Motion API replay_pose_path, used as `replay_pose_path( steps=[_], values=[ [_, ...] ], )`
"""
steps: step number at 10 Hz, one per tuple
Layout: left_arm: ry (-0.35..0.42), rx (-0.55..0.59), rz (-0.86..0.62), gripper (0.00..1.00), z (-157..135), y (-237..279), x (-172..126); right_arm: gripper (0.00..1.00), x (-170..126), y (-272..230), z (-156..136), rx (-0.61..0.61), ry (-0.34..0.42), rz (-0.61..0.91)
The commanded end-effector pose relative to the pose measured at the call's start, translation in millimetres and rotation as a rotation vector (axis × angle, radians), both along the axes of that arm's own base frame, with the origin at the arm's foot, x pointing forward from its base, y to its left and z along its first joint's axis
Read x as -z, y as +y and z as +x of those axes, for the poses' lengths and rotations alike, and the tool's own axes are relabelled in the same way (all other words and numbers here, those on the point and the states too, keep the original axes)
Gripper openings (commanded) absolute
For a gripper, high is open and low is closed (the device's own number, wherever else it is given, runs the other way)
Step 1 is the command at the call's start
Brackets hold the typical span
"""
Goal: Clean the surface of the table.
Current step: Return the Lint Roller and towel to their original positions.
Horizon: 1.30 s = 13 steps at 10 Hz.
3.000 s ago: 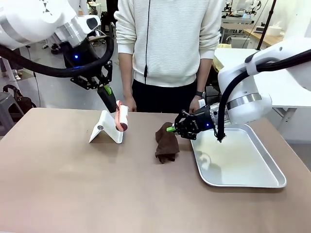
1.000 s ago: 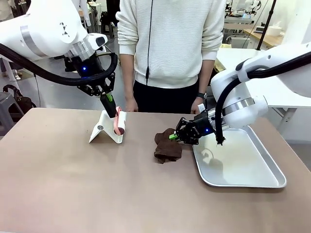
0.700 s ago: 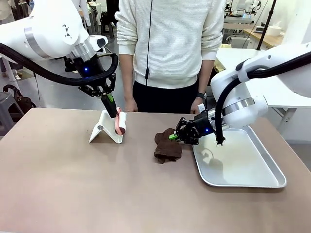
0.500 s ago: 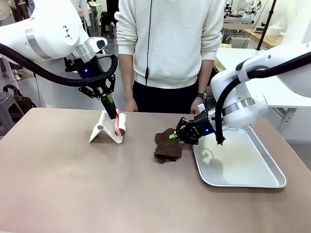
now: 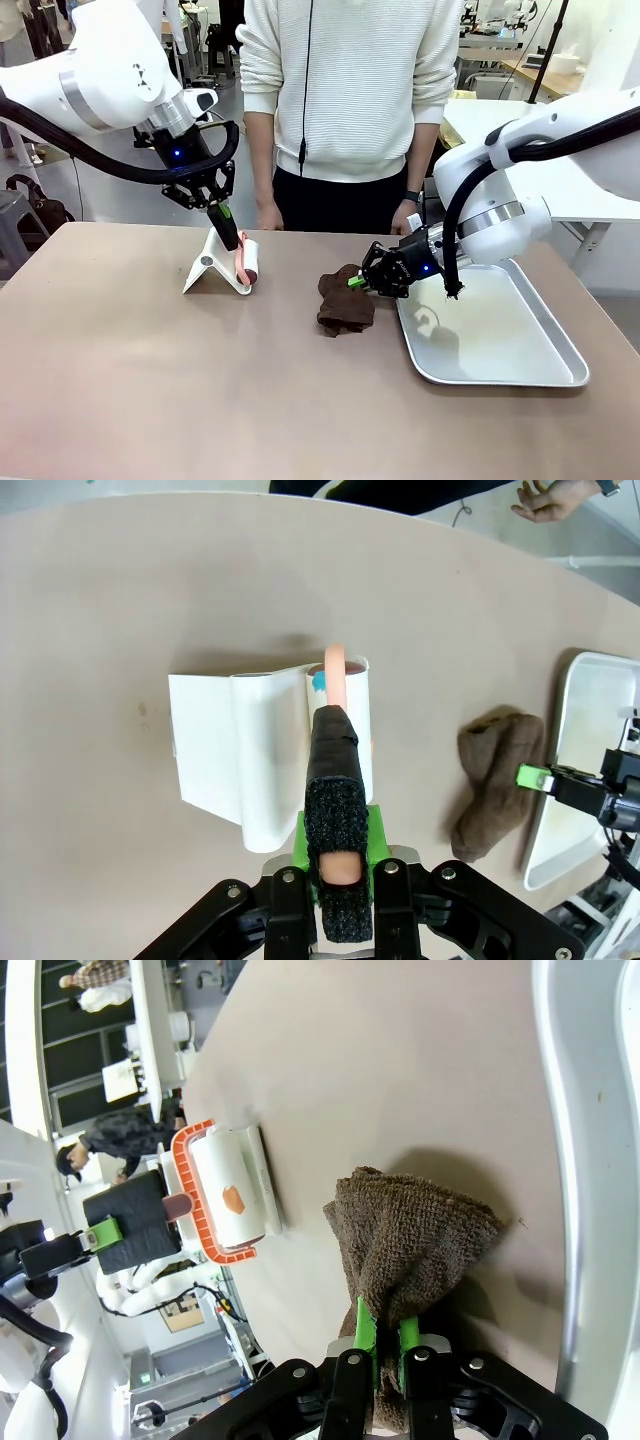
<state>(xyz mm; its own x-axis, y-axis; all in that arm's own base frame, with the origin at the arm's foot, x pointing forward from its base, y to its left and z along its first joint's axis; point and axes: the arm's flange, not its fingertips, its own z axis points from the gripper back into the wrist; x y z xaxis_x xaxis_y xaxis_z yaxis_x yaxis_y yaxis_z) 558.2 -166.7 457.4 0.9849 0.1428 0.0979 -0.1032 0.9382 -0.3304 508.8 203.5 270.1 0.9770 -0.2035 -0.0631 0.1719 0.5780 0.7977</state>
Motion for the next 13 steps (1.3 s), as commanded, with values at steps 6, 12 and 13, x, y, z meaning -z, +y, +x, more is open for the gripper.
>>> replay_pose_path(
  steps=[6, 12, 13],
  values=[
    [0.025, 0.058, 0.023, 0.22, 7.5, 1.0, 1.6, 0.09, -2.7, 0.4, 0.1, 0.015, 0.002, 0.017],
    [0.056, 0.021, 0.04, 0.87, 13.8, 3.3, 3.5, 0.09, -2.7, 0.4, 0.1, 0.015, 0.002, 0.017],
    [0.055, 0.011, 0.046, 1.0, 13.9, 4.9, 3.2, 0.09, -2.7, 0.4, 0.1, 0.015, 0.002, 0.017]
  ],
)
